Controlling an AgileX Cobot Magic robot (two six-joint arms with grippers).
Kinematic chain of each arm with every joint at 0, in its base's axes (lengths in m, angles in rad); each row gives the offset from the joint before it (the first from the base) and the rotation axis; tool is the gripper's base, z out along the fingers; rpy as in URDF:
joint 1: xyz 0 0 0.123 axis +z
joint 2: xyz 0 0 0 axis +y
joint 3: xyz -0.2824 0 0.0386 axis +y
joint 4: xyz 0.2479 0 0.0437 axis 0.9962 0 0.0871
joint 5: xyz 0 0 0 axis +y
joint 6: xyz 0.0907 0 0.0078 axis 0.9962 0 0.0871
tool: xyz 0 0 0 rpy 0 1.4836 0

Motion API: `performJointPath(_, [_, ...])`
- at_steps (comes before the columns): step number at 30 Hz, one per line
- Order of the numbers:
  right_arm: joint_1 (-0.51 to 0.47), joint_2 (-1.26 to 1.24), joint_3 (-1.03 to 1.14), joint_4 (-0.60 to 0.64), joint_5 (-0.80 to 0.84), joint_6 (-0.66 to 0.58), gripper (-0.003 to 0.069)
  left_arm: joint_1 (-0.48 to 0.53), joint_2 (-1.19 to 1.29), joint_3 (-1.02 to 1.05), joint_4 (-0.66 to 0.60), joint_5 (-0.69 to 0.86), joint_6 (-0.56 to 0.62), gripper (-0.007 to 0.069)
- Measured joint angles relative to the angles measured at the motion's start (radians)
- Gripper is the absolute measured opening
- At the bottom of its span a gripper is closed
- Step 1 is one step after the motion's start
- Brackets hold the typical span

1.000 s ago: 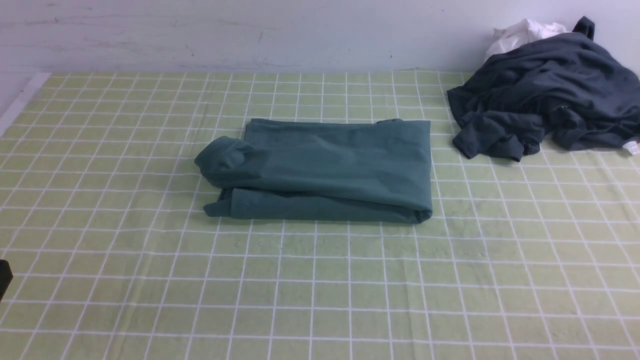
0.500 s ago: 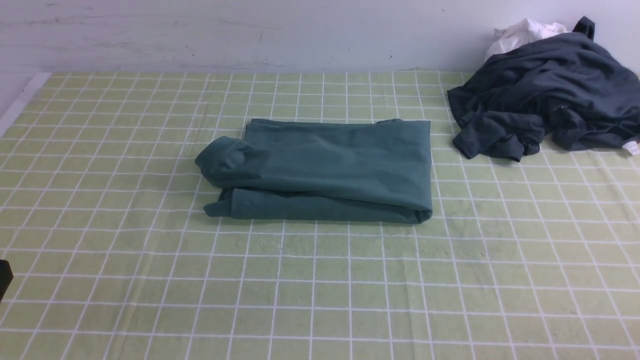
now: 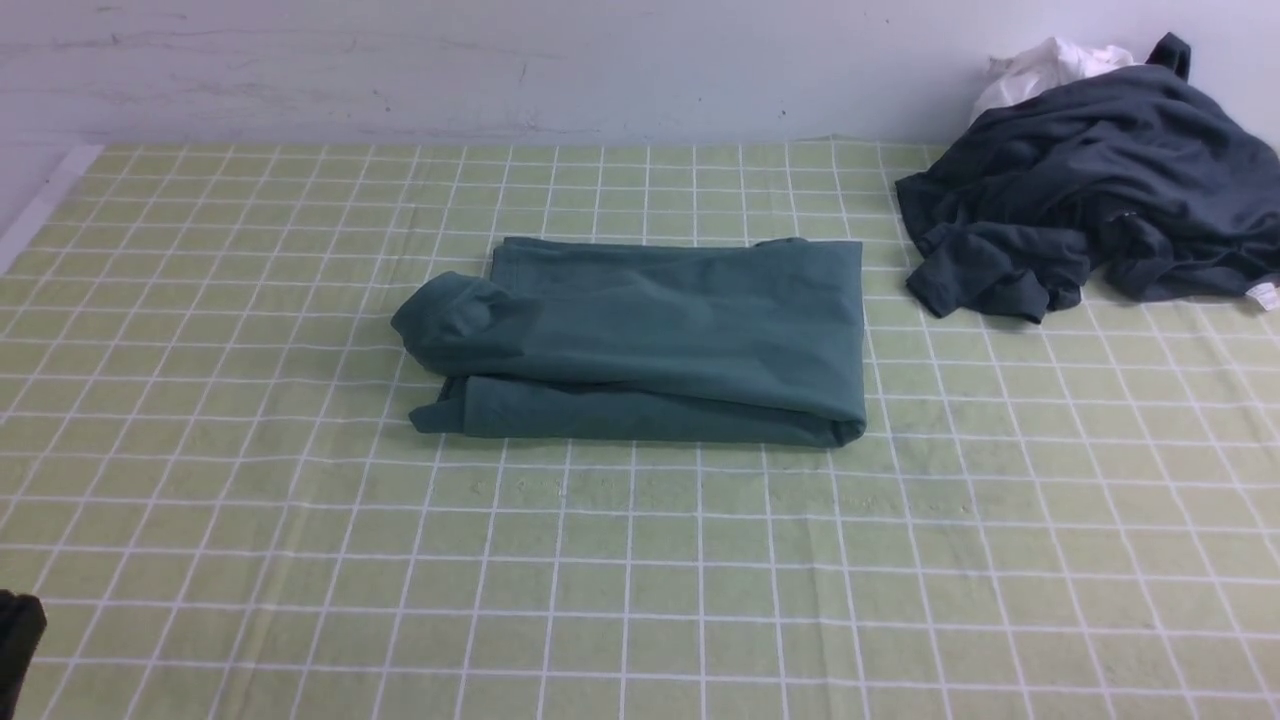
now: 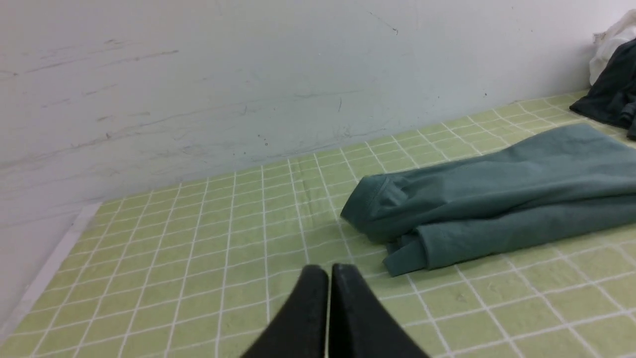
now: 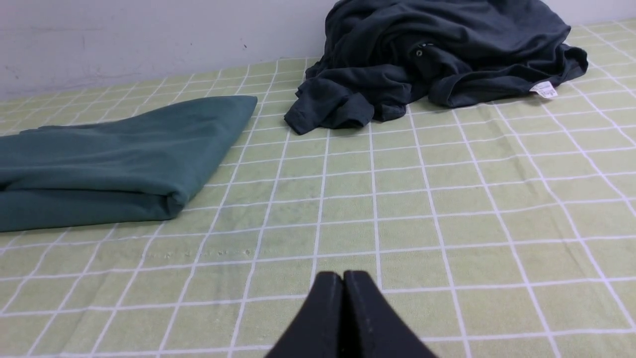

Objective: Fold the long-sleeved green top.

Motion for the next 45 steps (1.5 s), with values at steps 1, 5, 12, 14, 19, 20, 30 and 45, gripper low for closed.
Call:
performJointPath(1, [0.0, 0.0, 0.0, 0.0, 0.001, 0.0, -0.001, 0.006, -0.003, 0.028, 0.026, -0.018, -0.011, -0.0003])
performJointPath(5, [0.0, 0.0, 0.0, 0.002, 0.001, 0.0, -0.001, 0.05, -0.004, 0.069, 0.06, 0.003, -0.12, -0.0003])
performJointPath(12, [0.0, 0.0, 0.0, 0.001, 0.001, 0.0, -0.001, 0.097, -0.004, 0.07, 0.07, 0.193, -0.214, -0.0003])
performJointPath(14, [0.0, 0.0, 0.0, 0.001, 0.001, 0.0, -0.001, 0.097, -0.004, 0.07, 0.07, 0.204, -0.214, -0.0003])
performJointPath(19, [0.0, 0.0, 0.0, 0.001, 0.001, 0.0, -0.001, 0.097, -0.004, 0.07, 0.07, 0.205, -0.214, -0.0003])
performJointPath(20, [0.0, 0.0, 0.0, 0.001, 0.001, 0.0, -0.001, 0.097, -0.004, 0.07, 0.07, 0.205, -0.214, -0.0003])
performJointPath(30, [0.0, 0.0, 0.0, 0.001, 0.001, 0.0, -0.001, 0.097, -0.004, 0.07, 0.07, 0.205, -0.214, -0.0003])
performJointPath(45, [0.0, 0.0, 0.0, 0.001, 0.001, 0.0, -0.001, 0.097, -0.004, 0.07, 0.07, 0.205, -0.214, -0.0003])
